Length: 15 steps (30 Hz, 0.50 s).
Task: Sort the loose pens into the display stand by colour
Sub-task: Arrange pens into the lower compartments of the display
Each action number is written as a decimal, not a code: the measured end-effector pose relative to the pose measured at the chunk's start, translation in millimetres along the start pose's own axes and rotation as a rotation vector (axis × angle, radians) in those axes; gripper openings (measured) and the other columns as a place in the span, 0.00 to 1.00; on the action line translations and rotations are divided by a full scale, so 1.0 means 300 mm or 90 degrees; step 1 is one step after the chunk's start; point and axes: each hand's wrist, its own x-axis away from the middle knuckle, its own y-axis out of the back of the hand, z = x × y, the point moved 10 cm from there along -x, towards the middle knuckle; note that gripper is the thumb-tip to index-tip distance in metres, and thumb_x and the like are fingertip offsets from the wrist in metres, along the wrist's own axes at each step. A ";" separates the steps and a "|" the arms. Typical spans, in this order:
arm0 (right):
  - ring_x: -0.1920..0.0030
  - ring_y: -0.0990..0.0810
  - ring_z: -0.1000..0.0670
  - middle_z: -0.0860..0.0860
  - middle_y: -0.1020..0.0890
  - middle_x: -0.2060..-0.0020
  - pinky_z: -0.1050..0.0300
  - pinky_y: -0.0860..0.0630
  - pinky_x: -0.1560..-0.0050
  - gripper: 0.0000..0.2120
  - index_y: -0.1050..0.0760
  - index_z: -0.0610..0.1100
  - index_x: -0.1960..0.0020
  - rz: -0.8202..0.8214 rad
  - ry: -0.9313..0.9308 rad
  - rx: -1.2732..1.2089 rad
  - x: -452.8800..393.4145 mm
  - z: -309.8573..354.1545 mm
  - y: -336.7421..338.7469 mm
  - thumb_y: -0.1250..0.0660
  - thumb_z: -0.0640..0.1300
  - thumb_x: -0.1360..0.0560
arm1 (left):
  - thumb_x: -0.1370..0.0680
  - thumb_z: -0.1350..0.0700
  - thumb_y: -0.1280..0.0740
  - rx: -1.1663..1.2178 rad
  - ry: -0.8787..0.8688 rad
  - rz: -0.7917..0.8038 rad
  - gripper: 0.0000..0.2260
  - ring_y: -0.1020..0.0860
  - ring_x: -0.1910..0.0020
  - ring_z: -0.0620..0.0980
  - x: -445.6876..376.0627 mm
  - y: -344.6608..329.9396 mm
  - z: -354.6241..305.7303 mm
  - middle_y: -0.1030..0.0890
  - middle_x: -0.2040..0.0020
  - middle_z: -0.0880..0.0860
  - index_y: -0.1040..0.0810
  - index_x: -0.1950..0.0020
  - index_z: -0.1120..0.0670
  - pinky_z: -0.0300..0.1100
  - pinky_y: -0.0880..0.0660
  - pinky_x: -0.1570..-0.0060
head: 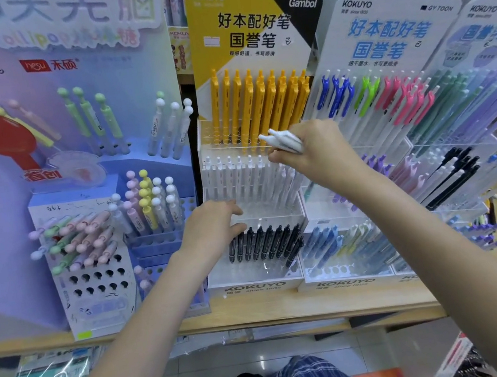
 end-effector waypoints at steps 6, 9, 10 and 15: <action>0.68 0.34 0.52 0.54 0.33 0.70 0.63 0.41 0.72 0.12 0.28 0.43 0.60 0.021 -0.004 0.092 0.012 -0.007 -0.072 0.34 0.51 0.25 | 0.23 0.48 0.35 0.000 0.001 -0.001 0.17 0.28 0.35 0.51 -0.002 -0.002 0.006 0.29 0.31 0.48 0.26 0.35 0.50 0.46 0.30 0.43; 0.63 0.31 0.51 0.51 0.30 0.63 0.60 0.41 0.71 0.14 0.23 0.39 0.53 0.036 -0.036 0.099 -0.010 -0.047 -0.088 0.33 0.51 0.25 | 0.23 0.48 0.34 0.007 0.000 -0.008 0.17 0.28 0.36 0.52 -0.002 -0.002 0.008 0.29 0.31 0.49 0.26 0.35 0.50 0.47 0.30 0.43; 0.62 0.31 0.51 0.50 0.29 0.60 0.60 0.41 0.70 0.15 0.22 0.39 0.51 0.039 -0.042 0.093 -0.018 -0.057 -0.093 0.33 0.51 0.26 | 0.23 0.48 0.34 0.009 -0.003 -0.011 0.17 0.29 0.35 0.52 -0.001 -0.001 0.007 0.29 0.30 0.49 0.26 0.35 0.50 0.47 0.30 0.43; 0.59 0.30 0.50 0.49 0.32 0.56 0.54 0.30 0.60 0.16 0.22 0.39 0.49 0.066 -0.030 0.115 -0.042 -0.052 -0.120 0.33 0.52 0.26 | 0.23 0.48 0.34 0.012 -0.008 -0.028 0.17 0.30 0.34 0.51 -0.003 0.003 0.003 0.30 0.30 0.48 0.25 0.36 0.50 0.46 0.30 0.43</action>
